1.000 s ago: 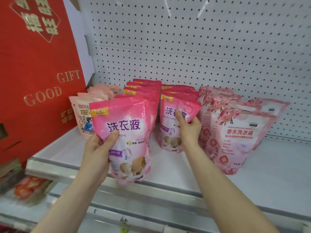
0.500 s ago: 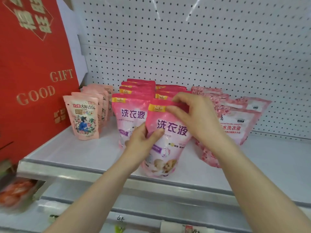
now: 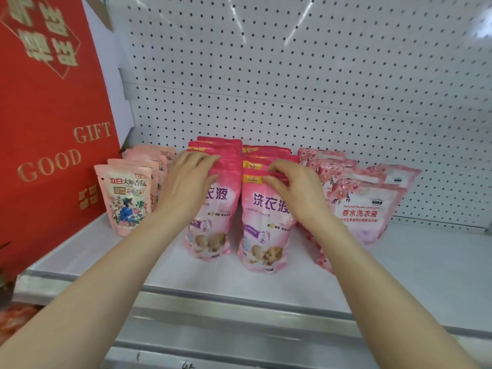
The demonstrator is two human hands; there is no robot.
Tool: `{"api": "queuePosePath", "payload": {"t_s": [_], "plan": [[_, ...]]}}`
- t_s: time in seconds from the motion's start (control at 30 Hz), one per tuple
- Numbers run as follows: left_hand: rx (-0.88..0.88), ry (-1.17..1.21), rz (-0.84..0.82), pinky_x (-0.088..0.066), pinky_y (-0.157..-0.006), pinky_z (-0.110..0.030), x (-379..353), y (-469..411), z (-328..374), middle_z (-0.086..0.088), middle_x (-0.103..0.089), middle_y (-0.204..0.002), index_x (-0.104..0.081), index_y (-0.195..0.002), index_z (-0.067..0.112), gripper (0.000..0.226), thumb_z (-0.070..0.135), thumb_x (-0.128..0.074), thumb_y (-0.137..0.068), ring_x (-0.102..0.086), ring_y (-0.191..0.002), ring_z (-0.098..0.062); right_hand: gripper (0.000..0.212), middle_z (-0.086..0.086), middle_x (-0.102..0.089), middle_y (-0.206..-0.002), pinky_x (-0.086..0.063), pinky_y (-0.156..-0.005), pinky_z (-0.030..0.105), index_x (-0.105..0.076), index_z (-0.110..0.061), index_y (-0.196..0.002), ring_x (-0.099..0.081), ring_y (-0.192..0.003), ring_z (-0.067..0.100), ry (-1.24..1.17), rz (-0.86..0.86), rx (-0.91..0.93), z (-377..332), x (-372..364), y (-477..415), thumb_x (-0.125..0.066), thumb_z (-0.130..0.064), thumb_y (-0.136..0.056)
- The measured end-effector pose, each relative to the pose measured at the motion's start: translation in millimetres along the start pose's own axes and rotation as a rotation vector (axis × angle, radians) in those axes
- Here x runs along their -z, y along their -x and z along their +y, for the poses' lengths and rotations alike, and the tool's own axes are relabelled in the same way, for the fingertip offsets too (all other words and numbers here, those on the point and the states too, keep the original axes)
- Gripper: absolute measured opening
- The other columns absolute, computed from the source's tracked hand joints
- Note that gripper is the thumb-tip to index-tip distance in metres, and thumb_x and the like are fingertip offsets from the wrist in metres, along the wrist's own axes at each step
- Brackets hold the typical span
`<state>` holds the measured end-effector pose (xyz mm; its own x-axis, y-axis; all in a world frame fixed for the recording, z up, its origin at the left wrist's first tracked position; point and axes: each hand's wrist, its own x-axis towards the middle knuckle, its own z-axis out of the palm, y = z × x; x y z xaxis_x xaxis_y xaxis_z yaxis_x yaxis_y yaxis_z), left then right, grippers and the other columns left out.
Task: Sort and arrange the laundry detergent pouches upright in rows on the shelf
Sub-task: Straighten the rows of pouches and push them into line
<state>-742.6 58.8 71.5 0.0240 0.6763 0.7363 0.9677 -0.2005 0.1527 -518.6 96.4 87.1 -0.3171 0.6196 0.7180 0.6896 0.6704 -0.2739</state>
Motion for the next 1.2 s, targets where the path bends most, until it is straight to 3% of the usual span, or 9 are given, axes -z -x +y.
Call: {"api": "queuePosePath", "payload": {"t_s": [0.1,0.33,0.47,0.6,0.7,0.8,0.9,1.03,1.2], "plan": [[0.026,0.057,0.035,-0.039,-0.091,-0.034,4,-4,0,-0.002,-0.064,-0.114,-0.063,-0.123,0.018,0.03,0.024,-0.056,-0.094,-0.052,-0.109,-0.023,0.015,-0.007,-0.074,-0.085,-0.054,-0.08,0.041,-0.069,-0.017,-0.094,-0.069,-0.077,0.015,0.097,0.001,0.046,3,-3,-2,-0.068,-0.032,-0.091],[0.018,0.113,0.059,-0.038,-0.084,-0.031,8,-6,-2,-0.001,-0.067,-0.108,-0.069,-0.113,0.017,0.023,0.02,-0.057,-0.094,-0.055,-0.1,-0.022,0.026,0.001,-0.069,-0.09,-0.047,-0.085,0.046,-0.062,-0.013,-0.102,-0.064,-0.083,0.026,0.308,-0.014,0.078,11,-12,4,-0.055,-0.037,-0.097],[0.018,0.113,0.055,-0.039,-0.093,-0.035,6,0,-4,-0.004,-0.063,-0.118,-0.062,-0.125,0.016,0.032,0.017,-0.058,-0.093,-0.051,-0.112,-0.026,0.036,0.005,-0.068,-0.103,-0.047,-0.086,0.045,-0.063,-0.012,-0.112,-0.063,-0.093,0.028,0.377,0.02,0.115,7,-6,10,-0.045,-0.039,-0.097],[-0.032,0.194,0.105,-0.034,-0.099,-0.033,7,17,7,-0.005,-0.058,-0.125,-0.058,-0.13,0.016,0.038,0.012,-0.058,-0.092,-0.047,-0.118,-0.026,0.041,0.012,-0.059,-0.13,-0.039,-0.104,0.048,-0.056,-0.008,-0.133,-0.054,-0.121,0.032,0.46,0.116,0.146,9,5,34,-0.057,-0.024,-0.095],[-0.1,0.274,0.057,-0.031,-0.098,-0.025,2,34,28,-0.005,-0.058,-0.126,-0.058,-0.13,0.016,0.038,0.014,-0.058,-0.092,-0.048,-0.118,-0.024,0.044,0.015,-0.054,-0.137,-0.035,-0.107,0.046,-0.054,-0.006,-0.136,-0.047,-0.125,0.031,0.473,0.18,0.126,17,18,64,-0.058,-0.017,-0.094],[-0.153,0.351,-0.038,-0.03,-0.094,-0.018,-9,55,53,-0.003,-0.059,-0.124,-0.059,-0.127,0.018,0.035,0.016,-0.059,-0.092,-0.05,-0.114,-0.021,0.035,0.015,-0.058,-0.129,-0.038,-0.1,0.043,-0.059,-0.005,-0.129,-0.051,-0.118,0.032,0.476,0.177,0.083,29,31,109,-0.055,-0.015,-0.096],[-0.224,0.409,-0.121,-0.042,-0.095,-0.033,-25,76,83,-0.003,-0.06,-0.121,-0.06,-0.124,0.018,0.033,0.016,-0.06,-0.091,-0.054,-0.111,-0.023,0.033,0.013,-0.06,-0.124,-0.04,-0.096,0.042,-0.062,-0.007,-0.126,-0.056,-0.114,0.033,0.493,0.12,-0.034,50,45,158,-0.053,-0.02,-0.097],[-0.275,0.453,-0.223,-0.045,-0.093,-0.037,-48,99,133,-0.001,-0.061,-0.12,-0.059,-0.124,0.02,0.033,0.027,-0.054,-0.092,-0.057,-0.109,-0.023,0.034,0.014,-0.061,-0.122,-0.042,-0.097,0.044,-0.063,-0.008,-0.125,-0.057,-0.115,0.032,0.499,0.072,-0.177,82,75,229,-0.051,-0.024,-0.097],[-0.291,0.537,-0.289,-0.042,-0.09,-0.029,-78,115,225,0.0,-0.063,-0.118,-0.06,-0.123,0.022,0.034,0.031,-0.053,-0.091,-0.058,-0.107,-0.019,0.033,0.011,-0.061,-0.123,-0.041,-0.101,0.04,-0.062,-0.01,-0.127,-0.056,-0.117,0.03,0.49,0.076,-0.312,130,140,300,-0.053,-0.024,-0.098]]}}
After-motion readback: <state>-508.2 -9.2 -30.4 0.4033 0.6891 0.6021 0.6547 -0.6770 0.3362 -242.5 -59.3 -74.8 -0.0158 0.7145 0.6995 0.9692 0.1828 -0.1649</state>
